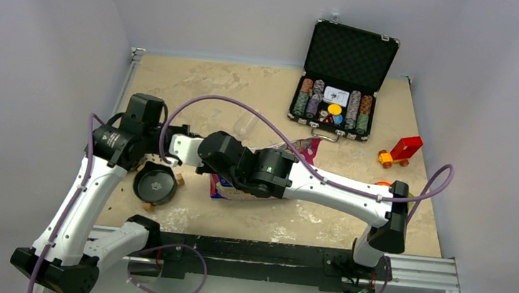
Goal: Serve the pet food
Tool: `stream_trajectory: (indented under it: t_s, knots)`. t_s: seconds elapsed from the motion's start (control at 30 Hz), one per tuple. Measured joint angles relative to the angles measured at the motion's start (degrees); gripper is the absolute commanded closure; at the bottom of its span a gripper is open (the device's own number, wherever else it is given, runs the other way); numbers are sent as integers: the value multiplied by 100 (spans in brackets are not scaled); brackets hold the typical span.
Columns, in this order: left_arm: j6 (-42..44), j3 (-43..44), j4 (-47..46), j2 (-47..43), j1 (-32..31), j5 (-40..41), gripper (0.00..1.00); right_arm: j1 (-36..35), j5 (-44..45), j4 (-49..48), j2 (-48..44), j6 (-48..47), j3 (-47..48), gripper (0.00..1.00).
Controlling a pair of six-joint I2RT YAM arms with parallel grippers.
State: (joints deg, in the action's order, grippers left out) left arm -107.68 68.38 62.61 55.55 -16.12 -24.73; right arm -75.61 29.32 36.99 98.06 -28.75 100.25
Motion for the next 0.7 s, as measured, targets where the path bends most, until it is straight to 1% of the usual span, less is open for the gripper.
stream_trajectory:
  t_s: [0.07, 0.13, 0.17, 0.2, 0.37, 0.43, 0.7]
  knots:
    - [-2, 0, -17, 0, -2, -20, 100, 26, -39, -55, -74, 2, -87, 99]
    - [-4, 0, -42, 7, -4, -22, 100, 42, -37, -138, -122, 2, -168, 90]
    - [-9, 0, -46, 9, -4, -22, 100, 44, -33, -208, -162, 0, -243, 87]
    - [-11, 0, -46, 11, -7, -24, 100, 48, -28, -299, -214, -7, -334, 86]
    - [-44, 0, -46, 0, -13, -24, 100, 166, 153, -645, -678, -105, -964, 87]
    - [-72, 0, -50, 0, -13, -9, 100, 236, 122, -686, -855, -101, -1139, 100]
    - [-140, 0, -129, 7, -63, -20, 100, 476, -457, -741, -1198, 111, -1416, 100]
